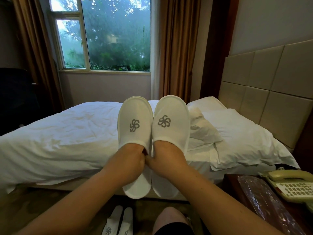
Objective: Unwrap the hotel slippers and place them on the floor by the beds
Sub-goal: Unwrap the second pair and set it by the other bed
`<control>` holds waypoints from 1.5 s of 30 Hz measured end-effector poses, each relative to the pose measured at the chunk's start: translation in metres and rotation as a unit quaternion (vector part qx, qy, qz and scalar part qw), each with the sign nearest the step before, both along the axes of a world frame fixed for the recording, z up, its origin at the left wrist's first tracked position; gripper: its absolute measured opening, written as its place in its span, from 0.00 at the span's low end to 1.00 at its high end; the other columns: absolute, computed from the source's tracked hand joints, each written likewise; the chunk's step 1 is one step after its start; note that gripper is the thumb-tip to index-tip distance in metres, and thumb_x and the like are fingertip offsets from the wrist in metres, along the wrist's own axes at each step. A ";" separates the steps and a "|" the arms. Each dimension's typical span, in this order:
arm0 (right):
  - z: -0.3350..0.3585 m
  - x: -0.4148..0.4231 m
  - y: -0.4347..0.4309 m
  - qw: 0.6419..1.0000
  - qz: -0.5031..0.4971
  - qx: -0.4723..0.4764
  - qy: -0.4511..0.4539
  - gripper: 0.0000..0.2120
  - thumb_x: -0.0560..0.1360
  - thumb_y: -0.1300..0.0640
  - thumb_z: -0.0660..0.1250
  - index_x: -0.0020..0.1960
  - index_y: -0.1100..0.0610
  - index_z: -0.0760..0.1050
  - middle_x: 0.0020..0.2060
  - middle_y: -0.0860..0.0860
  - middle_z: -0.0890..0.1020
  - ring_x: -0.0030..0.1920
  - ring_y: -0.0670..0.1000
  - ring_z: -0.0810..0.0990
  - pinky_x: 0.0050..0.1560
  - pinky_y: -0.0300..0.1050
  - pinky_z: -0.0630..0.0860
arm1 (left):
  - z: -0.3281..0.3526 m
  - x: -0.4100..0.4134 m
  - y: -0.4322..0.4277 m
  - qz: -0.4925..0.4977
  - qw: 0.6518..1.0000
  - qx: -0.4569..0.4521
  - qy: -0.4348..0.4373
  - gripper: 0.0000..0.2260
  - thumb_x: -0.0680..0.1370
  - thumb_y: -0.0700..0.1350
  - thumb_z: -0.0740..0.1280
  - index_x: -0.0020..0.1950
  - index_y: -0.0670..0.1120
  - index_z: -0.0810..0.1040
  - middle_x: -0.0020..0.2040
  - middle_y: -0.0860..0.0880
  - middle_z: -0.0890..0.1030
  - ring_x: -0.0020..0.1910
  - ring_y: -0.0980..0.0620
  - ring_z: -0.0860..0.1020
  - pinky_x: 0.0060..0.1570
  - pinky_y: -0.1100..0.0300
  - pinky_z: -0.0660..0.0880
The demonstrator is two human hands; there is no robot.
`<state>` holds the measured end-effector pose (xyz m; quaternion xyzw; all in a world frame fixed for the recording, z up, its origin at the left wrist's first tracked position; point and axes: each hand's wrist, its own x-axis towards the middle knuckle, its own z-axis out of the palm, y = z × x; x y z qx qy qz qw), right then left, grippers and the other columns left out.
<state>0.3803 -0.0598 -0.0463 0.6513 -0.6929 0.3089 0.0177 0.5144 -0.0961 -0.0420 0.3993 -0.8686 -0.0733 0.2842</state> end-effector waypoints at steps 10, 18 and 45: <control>0.007 -0.008 -0.005 0.982 -0.088 -0.139 -0.095 0.22 0.76 0.55 0.61 0.70 0.57 0.70 0.64 0.56 0.75 0.66 0.58 0.67 0.68 0.48 0.61 | 0.038 0.035 -0.009 -0.046 0.897 0.015 0.440 0.11 0.76 0.39 0.68 0.44 0.55 0.83 0.39 0.57 0.86 0.39 0.63 0.82 0.43 0.71 0.77; 0.007 0.003 0.002 0.966 0.026 -0.245 0.084 0.16 0.62 0.70 0.71 0.48 0.60 0.84 0.41 0.55 0.83 0.40 0.59 0.78 0.41 0.51 0.72 | 0.048 0.047 -0.052 0.110 0.955 0.125 0.244 0.18 0.79 0.66 0.58 0.54 0.55 0.77 0.48 0.56 0.80 0.45 0.54 0.79 0.44 0.50 0.81; 0.036 0.023 0.012 0.949 0.126 -0.275 -0.086 0.13 0.56 0.68 0.53 0.27 0.51 0.54 0.27 0.40 0.60 0.28 0.50 0.62 0.35 0.45 0.55 | -0.003 0.044 -0.054 0.129 0.845 0.299 0.425 0.32 0.80 0.69 0.50 0.45 0.44 0.81 0.40 0.43 0.84 0.44 0.40 0.82 0.48 0.43 0.79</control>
